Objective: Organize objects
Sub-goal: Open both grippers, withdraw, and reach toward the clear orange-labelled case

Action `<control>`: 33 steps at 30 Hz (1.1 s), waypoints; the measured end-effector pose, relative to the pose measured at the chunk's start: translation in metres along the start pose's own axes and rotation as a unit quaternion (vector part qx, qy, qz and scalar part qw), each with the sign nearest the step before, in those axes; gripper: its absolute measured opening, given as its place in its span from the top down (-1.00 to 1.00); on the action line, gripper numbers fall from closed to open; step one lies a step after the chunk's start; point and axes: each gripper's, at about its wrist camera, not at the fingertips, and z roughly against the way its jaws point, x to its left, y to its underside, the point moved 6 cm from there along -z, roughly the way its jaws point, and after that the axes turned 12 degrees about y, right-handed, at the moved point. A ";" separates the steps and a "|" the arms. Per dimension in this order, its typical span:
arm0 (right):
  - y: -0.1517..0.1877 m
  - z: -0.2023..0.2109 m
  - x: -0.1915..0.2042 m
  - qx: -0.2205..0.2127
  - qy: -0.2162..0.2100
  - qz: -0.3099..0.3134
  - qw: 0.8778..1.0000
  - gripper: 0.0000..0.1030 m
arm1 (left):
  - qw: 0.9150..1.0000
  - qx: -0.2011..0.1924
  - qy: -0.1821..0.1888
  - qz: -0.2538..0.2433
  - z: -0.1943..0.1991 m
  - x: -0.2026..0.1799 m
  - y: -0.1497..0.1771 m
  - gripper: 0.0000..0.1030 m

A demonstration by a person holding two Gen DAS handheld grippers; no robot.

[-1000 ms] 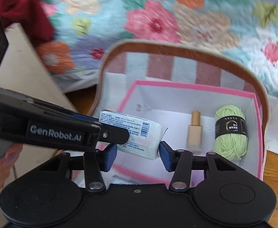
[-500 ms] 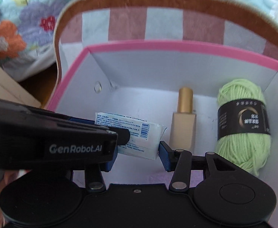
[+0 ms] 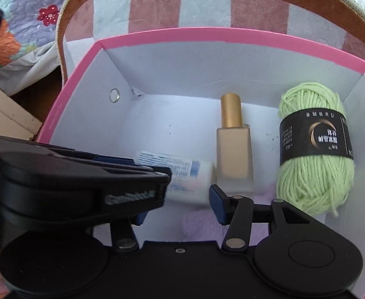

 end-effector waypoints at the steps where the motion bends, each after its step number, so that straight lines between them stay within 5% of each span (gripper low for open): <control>1: 0.001 0.005 0.000 0.000 -0.003 0.001 1.000 -0.17 | 1.000 -0.002 0.003 0.001 0.003 -0.001 0.001 0.17; 7: 0.012 0.058 -0.006 -0.034 -0.011 0.002 0.999 -0.26 | 0.999 -0.009 0.017 -0.035 0.044 -0.020 0.009 0.03; 11: 0.021 0.092 -0.013 0.000 -0.025 -0.033 0.999 -0.31 | 0.998 -0.001 0.016 -0.063 0.085 -0.036 0.020 -0.05; 18: 0.043 0.162 -0.019 -0.011 -0.065 -0.041 0.997 -0.32 | 0.994 -0.011 0.025 -0.106 0.162 -0.058 0.044 -0.13; 33: 0.119 0.272 0.025 -0.063 -0.039 0.090 0.993 -0.37 | 0.975 -0.006 0.023 -0.222 0.239 -0.067 0.145 -0.15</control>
